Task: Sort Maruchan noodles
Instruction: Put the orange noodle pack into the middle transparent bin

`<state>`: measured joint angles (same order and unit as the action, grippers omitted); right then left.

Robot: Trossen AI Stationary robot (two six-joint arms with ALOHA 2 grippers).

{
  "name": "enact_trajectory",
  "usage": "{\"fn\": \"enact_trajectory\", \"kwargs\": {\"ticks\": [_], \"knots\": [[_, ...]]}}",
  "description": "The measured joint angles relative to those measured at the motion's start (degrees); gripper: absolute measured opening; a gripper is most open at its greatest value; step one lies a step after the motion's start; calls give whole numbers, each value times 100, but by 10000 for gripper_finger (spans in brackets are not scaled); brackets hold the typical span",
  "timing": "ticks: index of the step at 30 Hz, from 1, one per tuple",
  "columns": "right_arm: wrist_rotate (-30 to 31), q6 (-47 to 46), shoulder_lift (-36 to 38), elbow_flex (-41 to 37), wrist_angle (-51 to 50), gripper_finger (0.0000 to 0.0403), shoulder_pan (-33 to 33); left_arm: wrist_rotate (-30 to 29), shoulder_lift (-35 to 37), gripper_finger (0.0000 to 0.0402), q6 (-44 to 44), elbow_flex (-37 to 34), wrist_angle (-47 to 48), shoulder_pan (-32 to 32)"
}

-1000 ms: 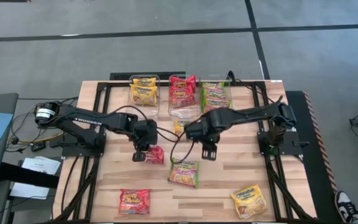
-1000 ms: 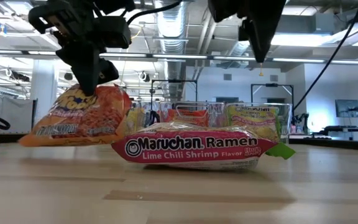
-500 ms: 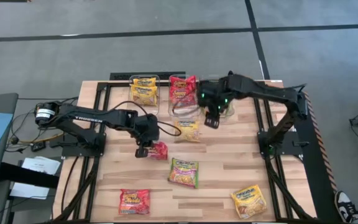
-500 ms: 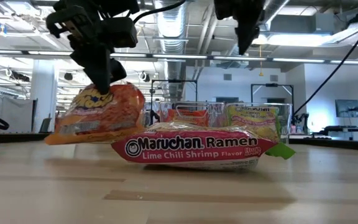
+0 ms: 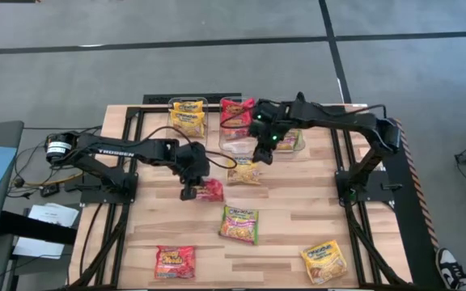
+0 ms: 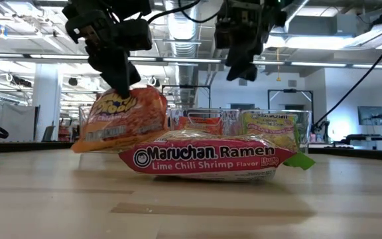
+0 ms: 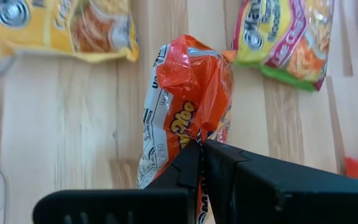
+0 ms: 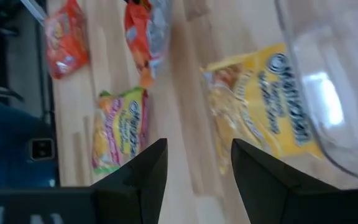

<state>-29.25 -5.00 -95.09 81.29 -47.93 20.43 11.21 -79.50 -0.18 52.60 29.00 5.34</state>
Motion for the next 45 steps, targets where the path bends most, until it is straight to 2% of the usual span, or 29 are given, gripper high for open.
{"fn": "enact_trajectory", "kwargs": {"ticks": [8,15,20,27,35,45], "knots": [[-300,-734,-2,-779,1709,201,-215,-3,0,0,28,0,-230,144],[329,-739,-145,-785,2083,203,-526,-2,0,0,5,0,-409,264],[406,-880,-360,-773,2597,218,-628,1,0,0,-11,0,-744,320],[517,-938,-532,-802,2686,239,-674,5,2,0,-22,0,-950,352],[476,-1010,-667,-775,3204,240,-776,-17,2,0,-7,0,-1144,389],[343,-1075,-772,-787,3270,240,-879,-55,2,0,-4,0,-1455,498]]}}
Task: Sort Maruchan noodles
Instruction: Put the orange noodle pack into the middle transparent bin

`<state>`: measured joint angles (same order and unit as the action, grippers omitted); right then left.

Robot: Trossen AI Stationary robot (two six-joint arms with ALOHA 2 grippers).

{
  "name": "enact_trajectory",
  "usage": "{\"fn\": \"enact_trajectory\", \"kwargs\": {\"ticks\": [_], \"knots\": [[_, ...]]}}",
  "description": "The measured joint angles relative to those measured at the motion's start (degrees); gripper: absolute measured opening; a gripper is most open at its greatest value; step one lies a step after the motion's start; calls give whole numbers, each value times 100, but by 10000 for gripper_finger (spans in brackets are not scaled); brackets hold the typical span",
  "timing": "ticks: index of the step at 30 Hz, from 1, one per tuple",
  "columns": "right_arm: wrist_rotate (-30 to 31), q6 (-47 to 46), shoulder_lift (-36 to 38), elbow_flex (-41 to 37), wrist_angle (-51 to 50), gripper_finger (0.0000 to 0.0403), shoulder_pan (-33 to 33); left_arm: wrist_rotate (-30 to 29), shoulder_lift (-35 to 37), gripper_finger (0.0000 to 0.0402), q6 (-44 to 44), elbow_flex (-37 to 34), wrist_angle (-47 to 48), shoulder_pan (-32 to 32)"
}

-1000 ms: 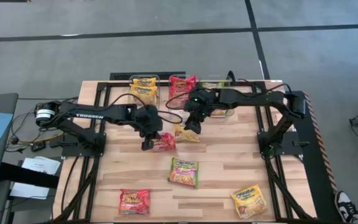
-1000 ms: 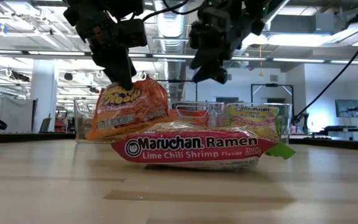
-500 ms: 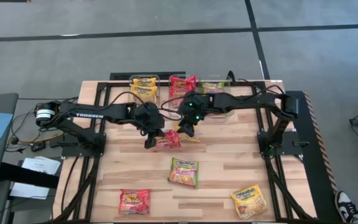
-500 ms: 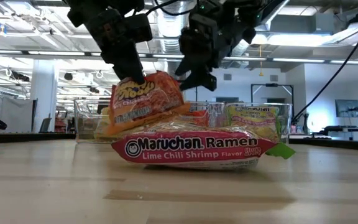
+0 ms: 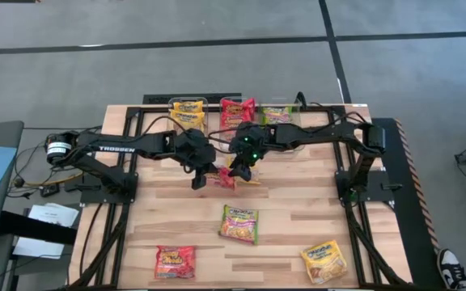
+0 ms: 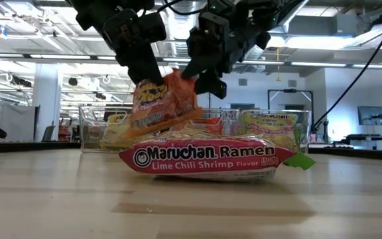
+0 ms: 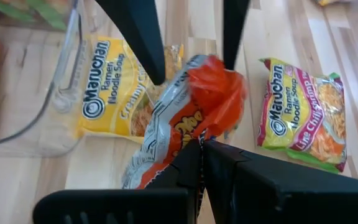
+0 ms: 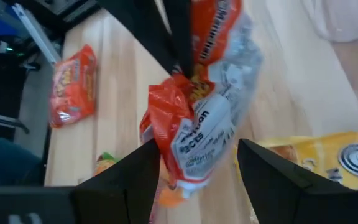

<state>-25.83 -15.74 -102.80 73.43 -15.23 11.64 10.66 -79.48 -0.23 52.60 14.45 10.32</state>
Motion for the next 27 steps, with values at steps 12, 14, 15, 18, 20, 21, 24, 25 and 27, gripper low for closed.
{"fn": "enact_trajectory", "kwargs": {"ticks": [12,14,15,18,20,21,24,25,27], "knots": [[20,-358,0,0,276,229,-43,-29,0,0,-1,-4,-343,9],[20,-488,0,0,297,209,-42,-37,0,0,0,-4,-351,11],[20,-551,1,0,306,196,-42,-41,0,0,0,-4,-360,11],[19,-706,2,0,339,146,-49,-41,0,0,-1,-4,-390,11],[29,-771,0,0,346,109,-85,-40,0,0,22,-4,-393,11],[33,-794,0,0,346,92,-92,-46,0,0,48,-4,-393,7],[49,-826,1,-2,344,46,-111,-54,0,0,137,-4,-403,7],[51,-826,2,-2,344,33,-111,-94,0,0,223,-4,-401,7],[69,-832,2,-2,340,14,-122,-278,0,0,553,-4,-395,3]]}}
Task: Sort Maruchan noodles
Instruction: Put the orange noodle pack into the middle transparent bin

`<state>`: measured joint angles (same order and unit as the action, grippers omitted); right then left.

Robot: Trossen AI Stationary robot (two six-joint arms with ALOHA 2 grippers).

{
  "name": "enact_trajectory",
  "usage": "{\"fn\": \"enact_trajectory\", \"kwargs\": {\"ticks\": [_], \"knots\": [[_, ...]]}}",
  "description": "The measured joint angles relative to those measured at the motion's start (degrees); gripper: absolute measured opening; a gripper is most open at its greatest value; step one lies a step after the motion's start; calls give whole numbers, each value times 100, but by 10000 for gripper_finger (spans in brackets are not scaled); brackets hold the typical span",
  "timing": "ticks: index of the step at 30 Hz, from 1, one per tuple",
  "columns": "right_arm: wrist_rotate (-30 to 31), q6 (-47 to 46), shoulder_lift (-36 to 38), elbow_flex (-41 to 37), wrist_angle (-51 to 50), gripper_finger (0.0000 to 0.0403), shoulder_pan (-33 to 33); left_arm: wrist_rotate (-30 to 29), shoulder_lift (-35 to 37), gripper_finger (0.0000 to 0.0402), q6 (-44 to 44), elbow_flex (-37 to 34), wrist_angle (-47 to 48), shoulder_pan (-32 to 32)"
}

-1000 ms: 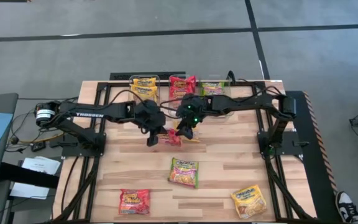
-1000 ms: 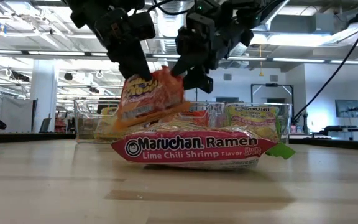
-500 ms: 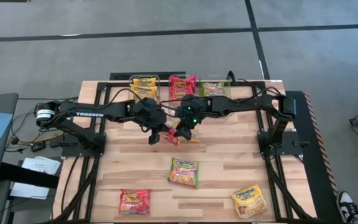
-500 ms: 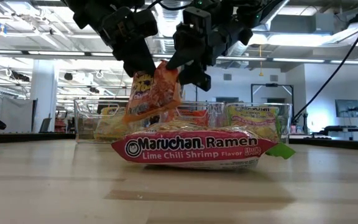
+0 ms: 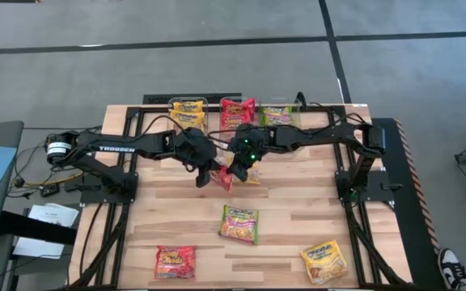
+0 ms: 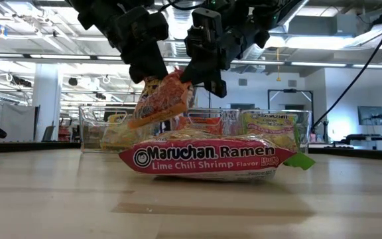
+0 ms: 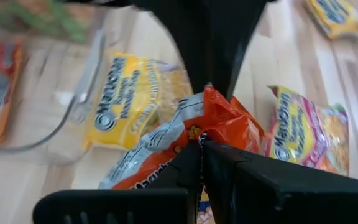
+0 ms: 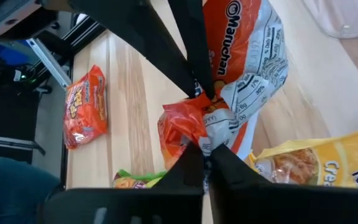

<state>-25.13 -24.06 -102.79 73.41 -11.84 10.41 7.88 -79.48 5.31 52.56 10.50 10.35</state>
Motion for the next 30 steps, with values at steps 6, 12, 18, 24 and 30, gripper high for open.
{"fn": "enact_trajectory", "kwargs": {"ticks": [6,12,18,24,30], "knots": [[34,-133,-1,0,-7,11,-11,-29,0,0,539,0,16,2],[-3,-148,0,0,-8,10,-19,265,0,32,581,0,5,4],[-8,-143,0,0,-167,9,-31,282,0,92,1064,50,-88,5],[-6,-84,3,2,-342,7,-13,383,2,118,1081,479,239,104],[-49,164,3,4,-551,7,100,331,0,117,668,1228,1103,261]]}}
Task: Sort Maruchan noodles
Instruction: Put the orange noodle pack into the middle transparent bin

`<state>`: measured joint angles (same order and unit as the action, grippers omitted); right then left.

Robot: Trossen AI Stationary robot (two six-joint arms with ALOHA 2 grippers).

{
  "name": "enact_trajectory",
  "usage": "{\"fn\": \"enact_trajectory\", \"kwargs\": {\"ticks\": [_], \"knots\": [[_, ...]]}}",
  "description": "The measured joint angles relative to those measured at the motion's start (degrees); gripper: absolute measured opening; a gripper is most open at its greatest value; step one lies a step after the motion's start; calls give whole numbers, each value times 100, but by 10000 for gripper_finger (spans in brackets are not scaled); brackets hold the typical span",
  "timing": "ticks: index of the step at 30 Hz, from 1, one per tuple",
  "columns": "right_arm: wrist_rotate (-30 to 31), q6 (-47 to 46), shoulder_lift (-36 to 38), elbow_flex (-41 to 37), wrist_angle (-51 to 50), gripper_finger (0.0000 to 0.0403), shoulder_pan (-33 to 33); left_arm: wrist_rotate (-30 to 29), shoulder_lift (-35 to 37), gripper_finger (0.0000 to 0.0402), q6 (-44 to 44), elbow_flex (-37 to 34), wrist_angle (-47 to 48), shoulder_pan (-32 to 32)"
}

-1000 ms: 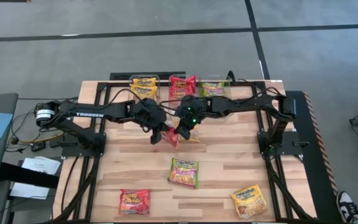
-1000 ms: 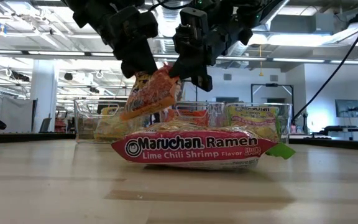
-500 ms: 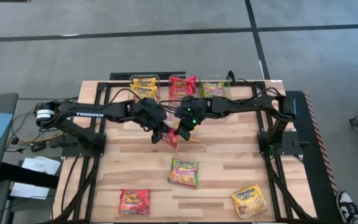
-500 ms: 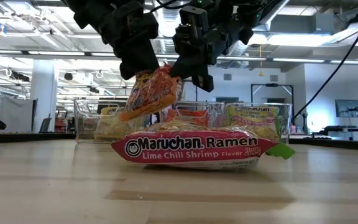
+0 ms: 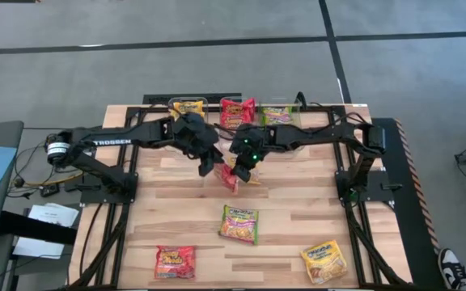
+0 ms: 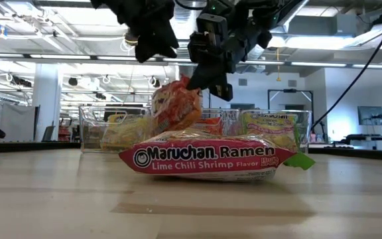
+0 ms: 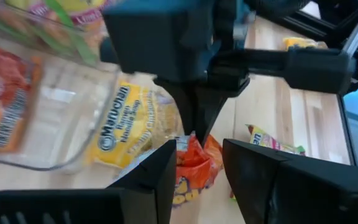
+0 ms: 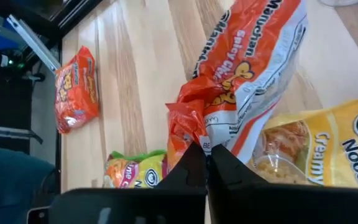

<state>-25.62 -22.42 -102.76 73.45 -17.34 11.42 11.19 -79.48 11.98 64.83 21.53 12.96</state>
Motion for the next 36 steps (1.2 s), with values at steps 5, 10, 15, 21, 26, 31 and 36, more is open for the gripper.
{"fn": "enact_trajectory", "kwargs": {"ticks": [5,10,15,21,26,31,36], "knots": [[-349,250,0,56,-111,7,142,2,2,116,-320,526,359,140],[-674,755,0,420,-267,7,339,4,2,116,-532,826,449,299],[-857,1479,0,929,-854,7,653,3,2,116,-528,947,452,478],[-857,2448,0,1345,-1745,7,1184,2,2,116,-525,971,460,665],[-885,3335,0,1436,-2081,8,1679,4,2,116,-415,971,458,778],[-902,4188,0,1436,-2249,8,2136,2,2,116,-400,971,458,840],[-901,4697,0,1436,-2265,8,2515,-1,2,116,-400,971,458,842]]}}
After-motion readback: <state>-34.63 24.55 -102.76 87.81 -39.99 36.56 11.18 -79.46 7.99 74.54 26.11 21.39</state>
